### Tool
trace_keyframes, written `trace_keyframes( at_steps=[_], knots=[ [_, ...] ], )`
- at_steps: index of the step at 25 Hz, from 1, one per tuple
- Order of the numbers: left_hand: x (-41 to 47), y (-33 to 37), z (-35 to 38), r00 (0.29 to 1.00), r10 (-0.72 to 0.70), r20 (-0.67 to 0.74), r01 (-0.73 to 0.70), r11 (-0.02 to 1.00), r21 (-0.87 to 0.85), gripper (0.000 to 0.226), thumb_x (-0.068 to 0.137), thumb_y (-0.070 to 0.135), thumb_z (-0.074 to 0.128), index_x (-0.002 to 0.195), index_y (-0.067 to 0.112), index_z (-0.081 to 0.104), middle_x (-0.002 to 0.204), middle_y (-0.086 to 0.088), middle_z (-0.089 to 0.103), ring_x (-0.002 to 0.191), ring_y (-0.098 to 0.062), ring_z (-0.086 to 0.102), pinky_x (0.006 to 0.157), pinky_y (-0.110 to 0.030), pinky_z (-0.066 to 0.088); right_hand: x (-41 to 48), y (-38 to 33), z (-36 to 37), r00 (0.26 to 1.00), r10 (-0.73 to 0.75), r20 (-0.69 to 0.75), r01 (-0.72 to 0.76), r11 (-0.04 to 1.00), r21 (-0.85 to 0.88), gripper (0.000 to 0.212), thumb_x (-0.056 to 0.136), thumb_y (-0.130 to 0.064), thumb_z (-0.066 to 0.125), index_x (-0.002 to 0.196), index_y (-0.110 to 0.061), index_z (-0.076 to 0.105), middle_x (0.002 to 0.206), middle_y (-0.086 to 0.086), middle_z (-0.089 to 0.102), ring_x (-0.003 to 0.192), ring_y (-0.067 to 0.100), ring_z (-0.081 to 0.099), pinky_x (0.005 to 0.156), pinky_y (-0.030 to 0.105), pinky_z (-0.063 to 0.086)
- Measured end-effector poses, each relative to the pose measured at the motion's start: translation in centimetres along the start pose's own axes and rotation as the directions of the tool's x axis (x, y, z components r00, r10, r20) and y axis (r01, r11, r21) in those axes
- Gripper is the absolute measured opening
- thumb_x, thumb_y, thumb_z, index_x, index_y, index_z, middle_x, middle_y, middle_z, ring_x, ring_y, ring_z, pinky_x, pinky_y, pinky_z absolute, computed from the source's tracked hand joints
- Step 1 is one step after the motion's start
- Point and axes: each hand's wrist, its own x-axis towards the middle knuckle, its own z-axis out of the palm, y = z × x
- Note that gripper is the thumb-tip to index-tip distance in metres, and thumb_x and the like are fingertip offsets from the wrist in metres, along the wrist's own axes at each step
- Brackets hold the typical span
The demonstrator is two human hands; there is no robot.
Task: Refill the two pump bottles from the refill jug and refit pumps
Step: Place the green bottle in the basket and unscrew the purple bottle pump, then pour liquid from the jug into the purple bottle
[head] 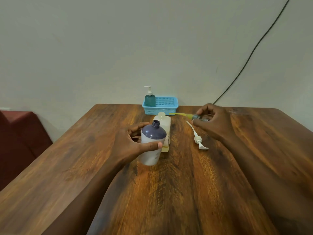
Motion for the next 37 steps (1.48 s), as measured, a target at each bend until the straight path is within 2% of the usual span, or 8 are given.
trace_keyframes(
  at_steps=[6, 11, 16, 20, 24, 28, 32, 37],
  knots=[
    [-0.4, -0.3, 0.4, 1.000, 0.012, 0.001, -0.012, 1.000, 0.014, 0.072, 0.052, 0.059, 0.091, 0.118, 0.049, 0.065, 0.113, 0.032, 0.074, 0.108, 0.003, 0.071, 0.082, -0.012, 0.056, -2.6, 5.4, 4.8, 0.987, 0.153, 0.048, -0.142, 0.972, -0.185, 0.021, 0.076, -0.024, 0.084, 0.084, -0.021, 0.065, 0.079, -0.005, 0.066, 0.069, 0.010, 0.063, 0.057, 0.019, 0.046],
    [-0.6, -1.3, 0.2, 1.000, 0.011, -0.026, -0.010, 1.000, 0.025, 0.077, 0.050, 0.063, 0.091, 0.121, 0.050, 0.064, 0.113, 0.035, 0.073, 0.110, 0.004, 0.070, 0.082, -0.011, 0.056, -3.3, 6.9, 6.3, 0.959, 0.246, 0.141, -0.192, 0.929, -0.316, 0.020, 0.076, -0.027, 0.080, 0.087, -0.025, 0.064, 0.077, -0.005, 0.067, 0.072, 0.014, 0.066, 0.067, 0.037, 0.061],
    [-0.7, -1.8, -0.3, 0.999, 0.025, -0.036, -0.024, 0.999, 0.028, 0.077, 0.050, 0.060, 0.092, 0.121, 0.049, 0.064, 0.114, 0.032, 0.074, 0.109, 0.004, 0.070, 0.083, -0.011, 0.056, -3.2, 6.7, 6.6, 0.933, 0.298, 0.200, -0.196, 0.889, -0.413, 0.029, 0.078, -0.035, 0.082, 0.096, -0.018, 0.068, 0.072, -0.003, 0.070, 0.068, 0.013, 0.068, 0.071, 0.036, 0.062],
    [-0.7, -2.5, -0.6, 0.999, 0.021, -0.045, -0.019, 0.999, 0.034, 0.077, 0.051, 0.057, 0.093, 0.122, 0.047, 0.064, 0.112, 0.035, 0.073, 0.109, 0.006, 0.070, 0.082, -0.010, 0.055, -2.6, 5.4, 6.3, 0.921, 0.336, 0.197, -0.251, 0.899, -0.360, 0.043, 0.077, -0.044, 0.085, 0.107, -0.019, 0.066, 0.091, -0.005, 0.071, 0.082, 0.010, 0.068, 0.070, 0.030, 0.058],
    [-0.6, -3.6, -1.5, 0.997, -0.007, -0.078, 0.011, 0.999, 0.052, 0.075, 0.053, 0.051, 0.099, 0.118, 0.049, 0.061, 0.103, 0.037, 0.073, 0.106, 0.013, 0.067, 0.080, -0.007, 0.053, -0.3, 3.0, 5.2, 0.910, 0.150, 0.388, -0.186, 0.981, 0.059, 0.074, 0.076, -0.036, 0.088, 0.140, -0.024, 0.053, 0.140, -0.004, 0.058, 0.126, 0.011, 0.055, 0.088, 0.018, 0.046],
    [-0.3, -4.5, -2.0, 0.992, -0.017, -0.128, 0.024, 0.998, 0.056, 0.081, 0.049, 0.063, 0.090, 0.122, 0.043, 0.064, 0.113, 0.027, 0.072, 0.107, 0.010, 0.068, 0.081, -0.008, 0.055, 1.2, 1.7, 8.0, 0.869, 0.101, 0.485, -0.196, 0.969, 0.150, 0.118, 0.056, -0.064, 0.090, 0.154, -0.036, 0.030, 0.159, -0.002, 0.042, 0.142, 0.016, 0.044, 0.113, 0.040, 0.043],
    [0.2, -5.6, -2.3, 0.987, -0.029, -0.159, 0.038, 0.998, 0.059, 0.089, 0.052, 0.063, 0.090, 0.131, 0.031, 0.066, 0.119, 0.021, 0.074, 0.110, 0.006, 0.069, 0.087, -0.013, 0.058, 1.2, 1.0, 11.4, 0.890, 0.033, 0.454, -0.112, 0.982, 0.149, 0.113, 0.054, -0.061, 0.093, 0.148, -0.041, 0.034, 0.143, -0.006, 0.052, 0.124, 0.016, 0.058, 0.097, 0.037, 0.057],
    [1.0, -6.3, -3.0, 0.976, -0.022, -0.216, 0.041, 0.995, 0.086, 0.097, 0.052, 0.064, 0.091, 0.136, 0.024, 0.067, 0.124, 0.012, 0.075, 0.111, 0.002, 0.071, 0.091, -0.024, 0.062, 0.9, 0.1, 12.7, 0.979, -0.048, 0.200, 0.037, 0.997, 0.061, 0.081, 0.055, -0.044, 0.098, 0.125, -0.031, 0.060, 0.113, -0.016, 0.062, 0.101, 0.008, 0.062, 0.084, 0.026, 0.059]
  ],
)
